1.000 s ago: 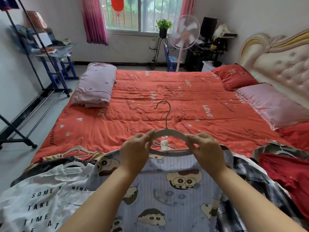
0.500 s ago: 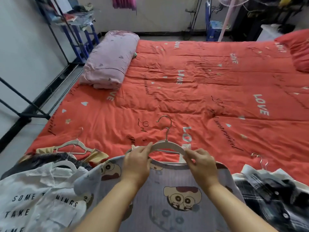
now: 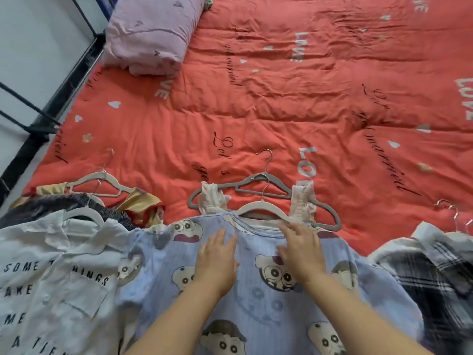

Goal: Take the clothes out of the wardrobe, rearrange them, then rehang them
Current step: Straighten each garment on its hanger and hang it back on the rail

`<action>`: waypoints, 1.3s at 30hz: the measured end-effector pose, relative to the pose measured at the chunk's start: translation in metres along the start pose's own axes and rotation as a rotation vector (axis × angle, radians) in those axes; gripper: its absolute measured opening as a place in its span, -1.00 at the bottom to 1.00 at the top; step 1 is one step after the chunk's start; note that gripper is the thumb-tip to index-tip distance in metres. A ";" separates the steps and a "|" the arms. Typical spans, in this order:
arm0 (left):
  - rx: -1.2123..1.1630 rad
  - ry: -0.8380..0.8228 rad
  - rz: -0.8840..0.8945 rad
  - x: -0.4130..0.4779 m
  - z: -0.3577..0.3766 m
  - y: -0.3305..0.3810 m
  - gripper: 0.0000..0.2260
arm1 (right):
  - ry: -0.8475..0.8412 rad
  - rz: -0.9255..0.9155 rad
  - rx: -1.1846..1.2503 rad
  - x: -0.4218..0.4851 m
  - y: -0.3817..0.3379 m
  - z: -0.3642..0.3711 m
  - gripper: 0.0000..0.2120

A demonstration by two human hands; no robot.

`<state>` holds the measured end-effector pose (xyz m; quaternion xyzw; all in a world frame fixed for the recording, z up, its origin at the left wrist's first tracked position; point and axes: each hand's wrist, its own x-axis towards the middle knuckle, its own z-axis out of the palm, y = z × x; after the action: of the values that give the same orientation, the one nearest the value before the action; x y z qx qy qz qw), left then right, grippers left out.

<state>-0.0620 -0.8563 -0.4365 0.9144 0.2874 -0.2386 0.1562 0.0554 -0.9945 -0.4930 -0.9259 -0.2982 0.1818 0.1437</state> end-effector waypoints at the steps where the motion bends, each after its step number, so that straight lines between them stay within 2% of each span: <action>1: -0.002 0.001 0.005 -0.004 0.000 -0.001 -0.48 | 0.012 -0.018 -0.002 -0.007 -0.002 0.001 -0.54; 6: -0.017 0.054 0.022 -0.033 -0.023 -0.008 -0.51 | 0.112 -0.120 -0.023 -0.039 -0.025 -0.019 -0.53; 11: -0.044 0.152 0.014 -0.081 -0.055 -0.036 -0.53 | 0.148 -0.238 -0.034 -0.071 -0.083 -0.049 -0.53; 20: -0.026 0.299 -0.079 -0.179 -0.104 -0.156 -0.55 | 0.101 -0.335 -0.012 -0.114 -0.219 -0.061 -0.58; 25: -0.033 0.340 -0.100 -0.203 -0.117 -0.250 -0.56 | 0.110 -0.368 -0.003 -0.125 -0.302 -0.043 -0.61; 29: -0.051 0.338 -0.048 -0.198 -0.120 -0.324 -0.58 | 0.093 -0.295 0.003 -0.124 -0.365 -0.014 -0.71; 33: -0.060 0.328 0.012 -0.185 -0.117 -0.384 -0.59 | 0.027 -0.273 0.006 -0.115 -0.419 0.022 -0.63; 39: -0.065 0.295 0.051 -0.159 -0.101 -0.437 -0.64 | -0.053 -0.215 -0.038 -0.098 -0.455 0.064 -0.63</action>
<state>-0.4044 -0.5416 -0.3328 0.9410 0.2913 -0.0881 0.1479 -0.2730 -0.6884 -0.3547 -0.8861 -0.4027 0.1841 0.1370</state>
